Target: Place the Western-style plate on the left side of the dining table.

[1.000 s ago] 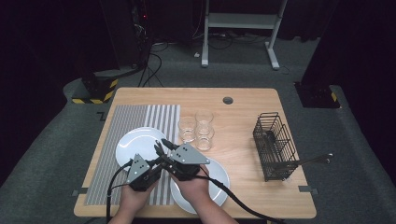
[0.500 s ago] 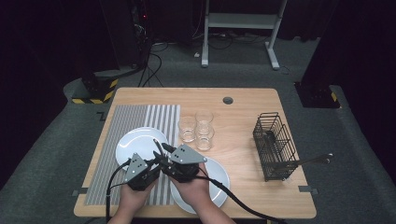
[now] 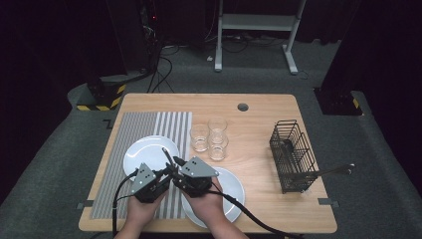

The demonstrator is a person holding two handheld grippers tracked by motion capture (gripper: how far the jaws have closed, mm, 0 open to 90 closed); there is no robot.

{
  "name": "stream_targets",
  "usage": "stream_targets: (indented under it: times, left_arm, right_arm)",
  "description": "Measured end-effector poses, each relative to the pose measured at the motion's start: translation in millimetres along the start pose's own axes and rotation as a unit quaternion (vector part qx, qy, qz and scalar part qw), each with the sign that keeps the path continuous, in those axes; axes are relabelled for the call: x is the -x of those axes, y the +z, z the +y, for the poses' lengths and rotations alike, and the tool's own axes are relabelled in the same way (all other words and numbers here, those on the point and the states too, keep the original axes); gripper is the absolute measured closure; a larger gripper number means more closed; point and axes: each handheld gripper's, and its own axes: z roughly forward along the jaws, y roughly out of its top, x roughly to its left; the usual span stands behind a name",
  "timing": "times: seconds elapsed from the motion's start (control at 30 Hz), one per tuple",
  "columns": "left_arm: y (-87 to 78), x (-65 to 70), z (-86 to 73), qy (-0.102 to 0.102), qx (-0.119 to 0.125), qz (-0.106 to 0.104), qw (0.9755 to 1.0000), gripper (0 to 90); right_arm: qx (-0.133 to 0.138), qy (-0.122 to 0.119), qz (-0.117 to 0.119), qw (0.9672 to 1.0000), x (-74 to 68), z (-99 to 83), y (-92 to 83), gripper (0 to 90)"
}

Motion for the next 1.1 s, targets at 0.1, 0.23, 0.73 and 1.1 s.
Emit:
stream_targets:
  times: [0.1, 0.23, 0.73, 1.1]
  left_arm:
    - [-0.2, 0.4, 0.1, 0.004, -0.001, 0.000, 1.0000, 79.4]
    - [0.0, 2.2, 0.5, 0.005, -0.002, -0.001, 1.0000, 79.3]
    - [0.0, 3.0, 2.0, 0.011, -0.007, -0.003, 0.9999, 78.8]
    - [-11.7, -0.4, 7.3, 0.006, -0.014, -0.009, 0.9998, 66.7]
  right_arm:
    - [-0.002, 0.006, 0.004, 1.0000, 1.2, -2.3, 1.0, 71.0]
    - [0.000, 0.013, 0.006, 0.9999, 2.5, -5.1, 1.9, 72.0]
    - [0.000, -0.006, -0.009, 0.9999, 0.5, -13.4, 6.4, 82.3]
    - [0.000, -0.002, -0.013, 0.9999, 5.6, -13.3, 6.9, 82.7]
